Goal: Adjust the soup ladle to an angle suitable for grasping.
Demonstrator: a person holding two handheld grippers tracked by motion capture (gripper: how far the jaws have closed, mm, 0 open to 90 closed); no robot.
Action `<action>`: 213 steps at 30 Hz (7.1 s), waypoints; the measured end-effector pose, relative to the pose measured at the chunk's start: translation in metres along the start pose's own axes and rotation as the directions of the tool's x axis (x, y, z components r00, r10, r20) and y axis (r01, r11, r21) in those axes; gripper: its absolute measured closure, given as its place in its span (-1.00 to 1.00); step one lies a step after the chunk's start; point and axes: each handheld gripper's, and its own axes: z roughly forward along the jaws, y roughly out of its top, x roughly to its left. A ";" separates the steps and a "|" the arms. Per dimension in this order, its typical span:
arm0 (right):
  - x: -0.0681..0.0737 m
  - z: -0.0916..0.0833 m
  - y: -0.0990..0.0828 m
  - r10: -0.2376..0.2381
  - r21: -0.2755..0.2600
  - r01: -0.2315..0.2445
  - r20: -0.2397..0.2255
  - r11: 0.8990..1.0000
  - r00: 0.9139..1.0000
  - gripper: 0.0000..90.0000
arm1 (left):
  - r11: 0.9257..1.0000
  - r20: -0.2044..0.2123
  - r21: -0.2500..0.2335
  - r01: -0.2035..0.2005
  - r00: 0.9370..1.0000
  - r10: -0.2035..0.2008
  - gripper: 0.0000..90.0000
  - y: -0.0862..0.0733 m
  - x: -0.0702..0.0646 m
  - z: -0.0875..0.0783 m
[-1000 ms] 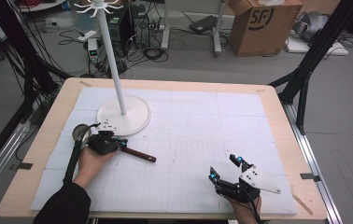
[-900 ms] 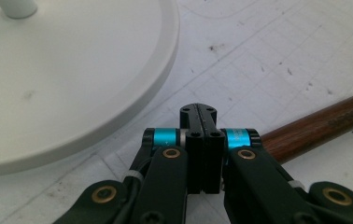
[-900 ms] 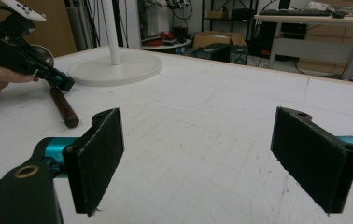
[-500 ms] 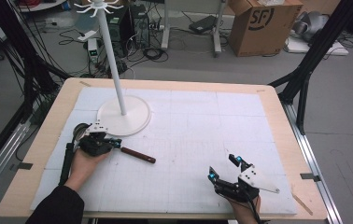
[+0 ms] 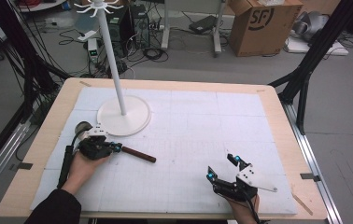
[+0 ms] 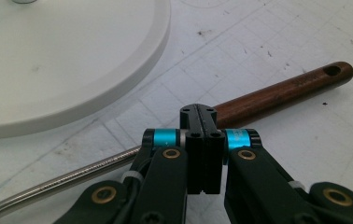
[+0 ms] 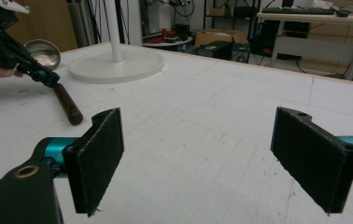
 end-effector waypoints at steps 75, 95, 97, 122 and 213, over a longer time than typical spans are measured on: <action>-0.003 -0.003 0.000 0.005 -0.010 -0.005 0.007 1.000 1.000 -0.64 | 0.994 -0.033 0.108 -0.010 0.999 0.014 1.00 0.010 -0.005 0.009; -0.001 -0.001 0.000 0.000 -0.005 0.000 0.003 1.000 1.000 -0.64 | 0.997 -0.020 0.070 0.044 0.999 -0.042 1.00 -0.019 -0.034 -0.012; -0.001 -0.001 0.000 0.002 -0.006 -0.002 0.001 1.000 1.000 -0.64 | 0.997 -0.016 0.069 0.038 0.999 -0.037 1.00 -0.019 -0.033 -0.012; -0.001 0.001 0.001 -0.003 -0.005 0.003 -0.002 1.000 1.000 -0.64 | 0.999 0.187 -0.028 0.019 0.982 -0.013 1.00 -0.005 -0.070 -0.005; -0.004 -0.003 0.003 0.012 -0.031 -0.012 0.007 0.999 1.000 -0.64 | 0.997 0.149 0.067 -0.029 0.989 0.019 1.00 0.056 -0.098 0.095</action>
